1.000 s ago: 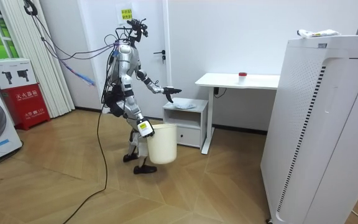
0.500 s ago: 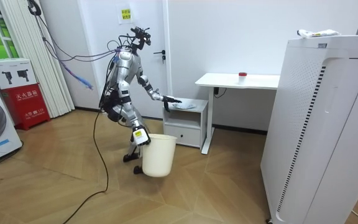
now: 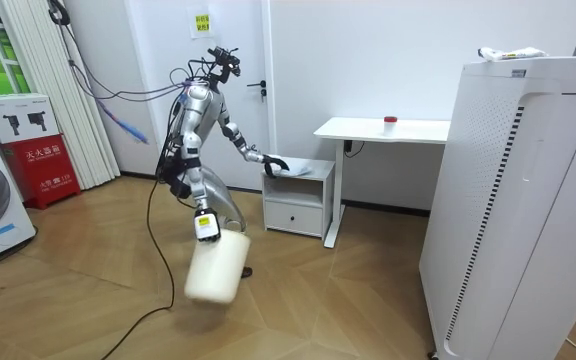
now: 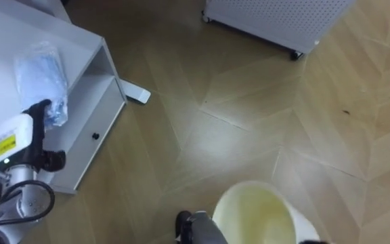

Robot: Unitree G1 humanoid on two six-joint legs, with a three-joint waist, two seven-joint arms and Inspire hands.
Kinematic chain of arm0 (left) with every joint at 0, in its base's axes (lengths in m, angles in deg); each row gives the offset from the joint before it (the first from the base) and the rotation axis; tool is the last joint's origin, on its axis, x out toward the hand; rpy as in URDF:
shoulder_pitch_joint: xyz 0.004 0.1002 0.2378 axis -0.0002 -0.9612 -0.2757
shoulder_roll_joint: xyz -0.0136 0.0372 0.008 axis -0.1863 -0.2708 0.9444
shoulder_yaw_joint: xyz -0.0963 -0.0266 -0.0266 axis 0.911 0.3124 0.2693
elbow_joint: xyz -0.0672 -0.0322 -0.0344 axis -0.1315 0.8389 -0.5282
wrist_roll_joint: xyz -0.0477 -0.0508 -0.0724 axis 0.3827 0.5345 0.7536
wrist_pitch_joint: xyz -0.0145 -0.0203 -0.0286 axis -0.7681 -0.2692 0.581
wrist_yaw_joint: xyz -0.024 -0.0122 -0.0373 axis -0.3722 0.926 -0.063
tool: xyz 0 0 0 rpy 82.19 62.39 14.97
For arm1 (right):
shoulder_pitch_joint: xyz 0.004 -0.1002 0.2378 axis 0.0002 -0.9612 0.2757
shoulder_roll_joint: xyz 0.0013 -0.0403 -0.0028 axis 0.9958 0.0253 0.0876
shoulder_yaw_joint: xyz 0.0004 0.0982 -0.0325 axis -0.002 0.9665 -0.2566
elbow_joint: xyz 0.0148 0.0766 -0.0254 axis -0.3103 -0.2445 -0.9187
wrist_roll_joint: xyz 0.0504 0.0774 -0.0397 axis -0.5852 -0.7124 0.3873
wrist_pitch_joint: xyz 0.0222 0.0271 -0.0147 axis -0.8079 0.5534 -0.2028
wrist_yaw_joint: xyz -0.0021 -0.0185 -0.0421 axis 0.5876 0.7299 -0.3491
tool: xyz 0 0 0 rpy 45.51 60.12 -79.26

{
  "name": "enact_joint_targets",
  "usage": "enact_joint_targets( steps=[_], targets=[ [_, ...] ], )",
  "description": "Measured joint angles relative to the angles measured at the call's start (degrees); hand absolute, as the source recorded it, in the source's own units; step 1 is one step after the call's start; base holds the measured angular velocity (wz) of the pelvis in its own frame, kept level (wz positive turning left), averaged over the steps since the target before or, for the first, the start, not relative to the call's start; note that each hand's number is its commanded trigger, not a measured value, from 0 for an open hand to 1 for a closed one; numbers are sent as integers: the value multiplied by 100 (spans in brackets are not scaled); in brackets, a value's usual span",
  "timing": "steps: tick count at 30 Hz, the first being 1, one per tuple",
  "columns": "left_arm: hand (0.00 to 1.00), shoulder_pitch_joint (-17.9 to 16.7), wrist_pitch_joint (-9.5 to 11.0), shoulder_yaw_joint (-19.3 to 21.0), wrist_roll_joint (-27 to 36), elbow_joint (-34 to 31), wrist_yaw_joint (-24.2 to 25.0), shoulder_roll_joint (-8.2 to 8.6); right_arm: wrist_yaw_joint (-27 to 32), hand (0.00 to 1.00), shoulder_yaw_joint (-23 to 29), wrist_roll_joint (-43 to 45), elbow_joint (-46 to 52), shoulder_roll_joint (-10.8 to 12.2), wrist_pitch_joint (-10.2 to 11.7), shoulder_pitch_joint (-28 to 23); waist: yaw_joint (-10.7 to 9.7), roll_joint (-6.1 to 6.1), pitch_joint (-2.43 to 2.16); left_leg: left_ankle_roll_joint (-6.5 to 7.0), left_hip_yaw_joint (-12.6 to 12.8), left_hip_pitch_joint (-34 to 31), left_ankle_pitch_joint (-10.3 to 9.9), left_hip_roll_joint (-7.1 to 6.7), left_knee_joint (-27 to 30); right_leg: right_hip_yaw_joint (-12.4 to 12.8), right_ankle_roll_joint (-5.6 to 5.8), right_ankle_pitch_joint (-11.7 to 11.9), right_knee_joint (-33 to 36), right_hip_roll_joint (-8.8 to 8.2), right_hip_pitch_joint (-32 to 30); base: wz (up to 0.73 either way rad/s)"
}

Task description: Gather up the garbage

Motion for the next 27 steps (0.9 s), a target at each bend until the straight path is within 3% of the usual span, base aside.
enact_joint_targets(
  steps=[9, 17, 25, 27],
  targets=[
    [100, 50, -365, -203, -595, 23, -34, -1, -183, 100, -251, 793, 37, 0, -304, -28, 21, 36, -16, -21, 5, -100, 14, -10, 38, -2, -40, 24, 44, -23, -110, 0],
    [100, 11, -773, -441, -1141, 183, 134, 3, -240, 100, -177, 834, 85, -14, -569, -62, 71, 88, -24, -33, -6, -148, 19, -13, 91, -7, -71, 1, 135, -40, -169, 0],
    [100, -9, -752, -427, -1120, 230, 201, 5, -173, 100, -189, 794, 195, -56, -560, -153, 218, 137, -28, -94, -9, -88, 51, -23, 104, -1, -124, -8, 190, -34, -138, 0],
    [100, -15, -711, -428, -1071, 228, 175, 84, -117, 100, -193, 764, 181, -55, -522, -130, 281, 140, -26, -122, -18, -55, 68, -42, 99, -2, -148, 4, 190, -30, -116, 0]
  ],
)
